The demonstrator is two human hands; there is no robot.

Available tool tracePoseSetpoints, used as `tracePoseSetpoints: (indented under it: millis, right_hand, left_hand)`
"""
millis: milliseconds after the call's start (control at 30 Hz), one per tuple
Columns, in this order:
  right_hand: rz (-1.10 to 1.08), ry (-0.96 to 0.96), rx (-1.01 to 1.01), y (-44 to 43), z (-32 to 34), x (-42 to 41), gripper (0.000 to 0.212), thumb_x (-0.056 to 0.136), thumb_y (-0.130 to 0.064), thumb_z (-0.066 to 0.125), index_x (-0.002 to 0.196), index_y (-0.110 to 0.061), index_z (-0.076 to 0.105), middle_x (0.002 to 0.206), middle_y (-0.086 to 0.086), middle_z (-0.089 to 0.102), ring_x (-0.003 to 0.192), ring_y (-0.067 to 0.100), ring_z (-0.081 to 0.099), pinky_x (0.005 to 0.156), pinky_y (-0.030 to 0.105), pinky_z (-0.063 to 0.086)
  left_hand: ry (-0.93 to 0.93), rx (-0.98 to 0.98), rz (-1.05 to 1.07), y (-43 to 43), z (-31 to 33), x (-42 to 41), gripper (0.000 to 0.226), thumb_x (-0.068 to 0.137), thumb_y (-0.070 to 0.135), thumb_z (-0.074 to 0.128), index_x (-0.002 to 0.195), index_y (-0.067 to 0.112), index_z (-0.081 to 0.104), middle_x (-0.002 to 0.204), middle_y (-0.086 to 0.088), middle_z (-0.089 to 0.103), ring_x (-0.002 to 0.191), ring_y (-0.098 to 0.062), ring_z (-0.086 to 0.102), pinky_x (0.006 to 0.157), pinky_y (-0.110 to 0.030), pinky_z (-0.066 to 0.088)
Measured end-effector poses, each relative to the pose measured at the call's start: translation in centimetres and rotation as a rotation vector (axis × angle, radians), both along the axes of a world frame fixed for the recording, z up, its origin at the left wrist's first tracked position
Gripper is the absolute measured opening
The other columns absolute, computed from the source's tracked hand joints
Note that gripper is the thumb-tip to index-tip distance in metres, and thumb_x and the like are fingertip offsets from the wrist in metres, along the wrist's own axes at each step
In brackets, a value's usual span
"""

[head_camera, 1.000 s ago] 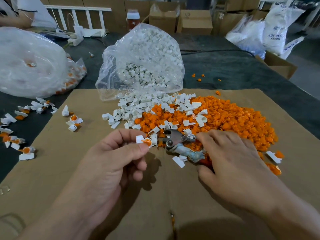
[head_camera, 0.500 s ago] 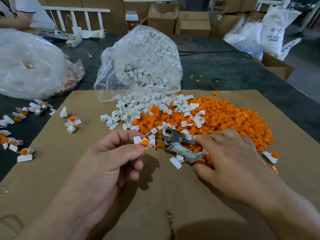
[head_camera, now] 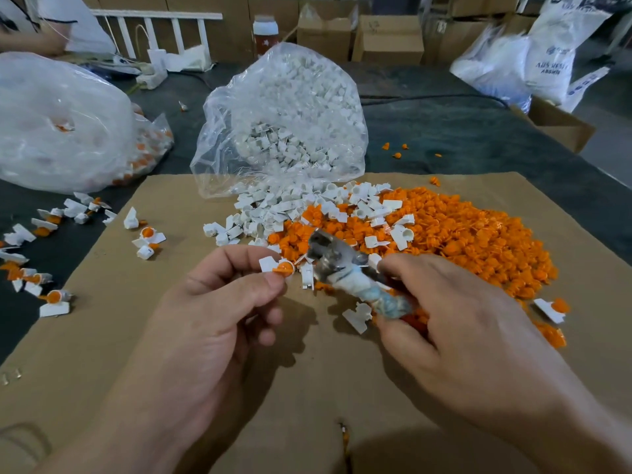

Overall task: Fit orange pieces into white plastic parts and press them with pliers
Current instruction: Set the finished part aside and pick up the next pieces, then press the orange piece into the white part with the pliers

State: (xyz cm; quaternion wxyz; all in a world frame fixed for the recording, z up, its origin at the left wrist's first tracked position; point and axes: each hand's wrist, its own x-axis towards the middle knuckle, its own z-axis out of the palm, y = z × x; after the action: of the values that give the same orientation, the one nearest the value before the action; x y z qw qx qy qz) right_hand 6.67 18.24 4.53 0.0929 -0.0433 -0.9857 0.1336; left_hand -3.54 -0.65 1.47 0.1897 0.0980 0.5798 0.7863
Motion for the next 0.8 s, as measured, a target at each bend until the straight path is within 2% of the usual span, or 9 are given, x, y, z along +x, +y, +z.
tracePoseSetpoints:
  millis: [100,400,567,633,800]
  right_hand:
    - [0.051,-0.013,-0.038,-0.19,0.01,0.17,0.043,0.081,-0.050,0.036,0.123,-0.043,0.041,0.101,-0.021,0.049,0.092,0.003,0.044,0.077,0.025,0.042]
    - [0.076,-0.031,-0.041,-0.18,0.03,0.28,0.051,0.078,-0.048,0.037,0.128,-0.043,0.041,0.108,-0.018,0.051,0.101,0.007,0.046,0.083,0.029,0.043]
    - [0.093,-0.048,-0.031,-0.03,0.16,0.28,0.048,0.078,-0.048,0.037,0.126,-0.044,0.042,0.105,-0.020,0.051,0.099,0.007,0.046,0.082,0.027,0.041]
    - [0.094,-0.051,-0.025,-0.02,0.20,0.30,0.050,0.078,-0.049,0.035,0.127,-0.045,0.041,0.106,-0.020,0.050,0.100,0.006,0.045,0.083,0.027,0.041]
    - [0.099,-0.067,-0.012,-0.10,0.13,0.35,0.054,0.079,-0.048,0.035,0.132,-0.041,0.040,0.111,-0.016,0.051,0.103,0.008,0.045,0.088,0.029,0.041]
  left_hand:
    - [0.049,0.035,0.006,-0.12,0.06,-0.10,0.028,0.052,0.019,0.078,0.079,0.021,0.075,0.065,-0.002,0.062,0.051,-0.009,0.054,0.040,-0.020,0.043]
    - [0.190,0.003,0.013,-0.16,-0.25,-0.06,0.030,0.056,0.026,0.077,0.085,0.018,0.075,0.064,-0.004,0.059,0.051,-0.010,0.055,0.042,-0.021,0.043]
    - [0.286,-0.063,0.022,-0.12,-0.07,0.09,0.017,0.069,0.011,0.072,0.082,0.021,0.075,0.056,-0.001,0.056,0.048,-0.009,0.052,0.041,-0.017,0.042]
    - [0.317,-0.085,0.036,-0.01,-0.01,0.20,0.016,0.071,0.011,0.068,0.081,0.022,0.075,0.054,-0.001,0.055,0.046,-0.008,0.051,0.040,-0.015,0.040]
    - [0.357,-0.109,0.018,-0.04,0.06,0.33,0.016,0.069,0.014,0.072,0.082,0.023,0.075,0.055,-0.001,0.057,0.048,-0.007,0.053,0.041,-0.015,0.042]
